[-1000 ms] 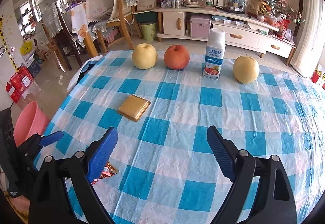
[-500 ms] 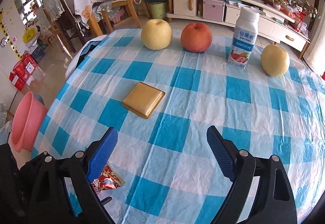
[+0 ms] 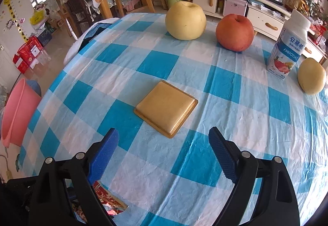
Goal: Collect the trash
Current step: 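Lower the left tool onto the small red candy packet and close it, then grasp the golden square cake with the right tool while the left tool lifts the candy packet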
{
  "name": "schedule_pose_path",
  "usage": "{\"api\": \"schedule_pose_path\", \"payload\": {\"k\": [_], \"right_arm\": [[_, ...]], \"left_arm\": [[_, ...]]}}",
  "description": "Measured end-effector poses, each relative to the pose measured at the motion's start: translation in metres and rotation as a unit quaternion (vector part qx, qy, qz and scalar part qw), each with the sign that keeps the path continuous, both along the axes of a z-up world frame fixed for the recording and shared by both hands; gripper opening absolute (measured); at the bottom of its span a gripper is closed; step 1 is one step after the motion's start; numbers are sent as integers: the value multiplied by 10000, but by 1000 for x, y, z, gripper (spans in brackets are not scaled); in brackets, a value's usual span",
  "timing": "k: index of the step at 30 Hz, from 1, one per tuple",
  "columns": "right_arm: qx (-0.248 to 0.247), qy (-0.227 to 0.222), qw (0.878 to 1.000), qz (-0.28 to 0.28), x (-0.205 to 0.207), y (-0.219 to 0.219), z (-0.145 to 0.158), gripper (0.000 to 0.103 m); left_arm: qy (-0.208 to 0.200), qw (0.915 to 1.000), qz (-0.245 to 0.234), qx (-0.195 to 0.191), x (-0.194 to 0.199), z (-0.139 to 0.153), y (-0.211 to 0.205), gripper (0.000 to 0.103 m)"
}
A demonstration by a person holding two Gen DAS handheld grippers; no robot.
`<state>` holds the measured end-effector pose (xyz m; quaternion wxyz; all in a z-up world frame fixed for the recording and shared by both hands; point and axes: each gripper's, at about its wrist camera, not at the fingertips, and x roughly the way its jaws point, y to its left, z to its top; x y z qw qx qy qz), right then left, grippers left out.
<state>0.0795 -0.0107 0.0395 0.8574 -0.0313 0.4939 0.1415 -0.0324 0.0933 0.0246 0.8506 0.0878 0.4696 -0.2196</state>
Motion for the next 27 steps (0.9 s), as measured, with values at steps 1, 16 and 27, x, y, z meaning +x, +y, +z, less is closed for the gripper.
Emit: {"api": "schedule_pose_path", "payload": {"k": [1,16,27], "right_arm": [[-22,-7,10000,-19,3,0,-2,89],[-396,-166,9983,398,27,20,-25,89],[-333,-222,9986,343,33,13,-22,62]], "left_arm": [[5,10000,31,-18,0,0,1,39],[-74,9948,840,-563,18,13,41,37],[-125,9882,1212,-924,23,21,64,37]]}}
